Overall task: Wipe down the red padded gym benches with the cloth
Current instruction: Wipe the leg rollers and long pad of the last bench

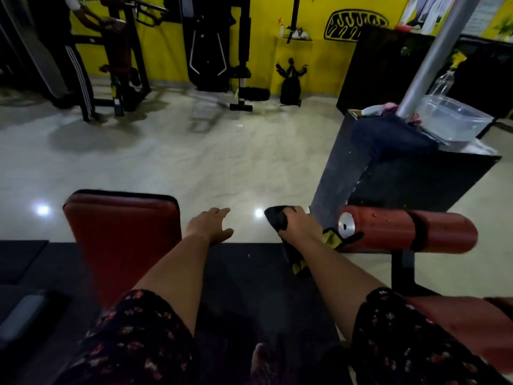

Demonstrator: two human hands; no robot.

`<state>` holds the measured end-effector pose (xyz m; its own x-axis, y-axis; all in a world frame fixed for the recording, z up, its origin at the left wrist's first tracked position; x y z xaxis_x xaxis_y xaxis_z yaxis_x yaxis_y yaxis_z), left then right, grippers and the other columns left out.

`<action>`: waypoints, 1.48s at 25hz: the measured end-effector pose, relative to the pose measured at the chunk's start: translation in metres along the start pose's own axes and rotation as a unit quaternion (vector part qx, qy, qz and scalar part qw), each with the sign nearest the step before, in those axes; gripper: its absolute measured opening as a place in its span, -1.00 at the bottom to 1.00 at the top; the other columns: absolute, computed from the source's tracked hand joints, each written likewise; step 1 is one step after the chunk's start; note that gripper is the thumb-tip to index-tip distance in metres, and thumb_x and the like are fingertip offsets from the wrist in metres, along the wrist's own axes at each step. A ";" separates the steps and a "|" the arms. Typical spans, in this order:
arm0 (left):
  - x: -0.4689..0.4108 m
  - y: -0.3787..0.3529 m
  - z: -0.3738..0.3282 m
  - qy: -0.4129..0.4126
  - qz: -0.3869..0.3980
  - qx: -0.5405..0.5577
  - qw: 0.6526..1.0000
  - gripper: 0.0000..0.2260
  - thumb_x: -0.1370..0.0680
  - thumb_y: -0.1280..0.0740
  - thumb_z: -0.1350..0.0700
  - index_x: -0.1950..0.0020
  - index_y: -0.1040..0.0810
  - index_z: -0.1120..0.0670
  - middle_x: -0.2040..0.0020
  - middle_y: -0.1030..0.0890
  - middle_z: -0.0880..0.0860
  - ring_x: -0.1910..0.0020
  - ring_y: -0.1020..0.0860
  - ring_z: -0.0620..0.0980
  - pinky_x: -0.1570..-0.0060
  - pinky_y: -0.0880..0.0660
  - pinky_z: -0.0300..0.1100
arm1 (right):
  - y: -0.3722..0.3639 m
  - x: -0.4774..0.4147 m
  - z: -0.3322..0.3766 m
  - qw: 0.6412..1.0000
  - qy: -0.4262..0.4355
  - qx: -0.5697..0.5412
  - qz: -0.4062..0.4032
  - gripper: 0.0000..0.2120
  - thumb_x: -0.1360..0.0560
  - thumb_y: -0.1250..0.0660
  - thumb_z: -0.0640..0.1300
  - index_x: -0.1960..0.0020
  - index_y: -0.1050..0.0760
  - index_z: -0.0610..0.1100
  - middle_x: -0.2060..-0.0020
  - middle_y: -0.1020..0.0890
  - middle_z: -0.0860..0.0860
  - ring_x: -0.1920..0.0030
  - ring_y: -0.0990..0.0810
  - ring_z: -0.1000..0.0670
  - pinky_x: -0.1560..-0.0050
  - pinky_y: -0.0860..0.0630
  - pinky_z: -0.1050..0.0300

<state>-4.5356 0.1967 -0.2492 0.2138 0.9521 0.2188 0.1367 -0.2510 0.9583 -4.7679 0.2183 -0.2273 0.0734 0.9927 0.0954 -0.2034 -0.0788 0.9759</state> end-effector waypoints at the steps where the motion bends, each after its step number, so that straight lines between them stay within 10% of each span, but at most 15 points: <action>1: -0.027 0.005 0.000 0.000 -0.001 -0.007 1.000 -0.37 -0.60 -0.23 -0.17 -0.61 -0.06 -0.09 -0.56 -0.21 0.03 -0.46 -0.30 0.09 -0.33 -0.38 0.04 | 0.003 -0.027 -0.003 1.000 0.001 0.004 -0.002 -0.49 -0.45 -0.37 0.01 -0.37 -0.36 -0.03 -0.33 -0.39 -0.06 -0.23 -0.45 -0.21 -0.12 -0.51 -0.08; 29: -0.614 0.143 -0.002 -0.099 0.038 0.081 0.991 -0.33 -0.57 -0.32 -0.13 -0.60 -0.07 -0.12 -0.55 -0.22 -0.01 -0.47 -0.32 0.03 -0.39 -0.34 0.03 | 0.075 -0.587 -0.038 0.997 -0.055 0.047 0.030 -0.47 -0.49 -0.33 0.03 -0.42 -0.32 -0.05 -0.28 -0.39 -0.08 -0.22 -0.45 -0.21 -0.12 -0.49 -0.07; 37: -0.735 0.207 0.013 -0.128 -0.007 -0.049 0.991 -0.37 -0.59 -0.27 -0.15 -0.60 -0.07 -0.13 -0.56 -0.22 -0.03 -0.44 -0.34 0.05 -0.29 -0.42 0.03 | 0.081 -0.701 -0.012 0.997 -0.043 0.067 0.006 -0.50 -0.48 -0.35 0.02 -0.38 -0.34 -0.05 -0.33 -0.38 -0.06 -0.19 -0.46 -0.19 -0.01 -0.46 0.00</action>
<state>-4.6520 -0.5570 -0.2144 0.4525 0.8766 0.1636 0.0490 -0.2076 0.9770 -4.8474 -0.4824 -0.2176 0.1556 0.9809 0.1172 -0.0737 -0.1067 0.9916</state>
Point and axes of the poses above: each hand's wrist, its own x-axis away from the middle knuckle, its own y-axis out of the back of the hand, z = x × y, the point moved 7 cm from there along -x, towards the middle knuckle
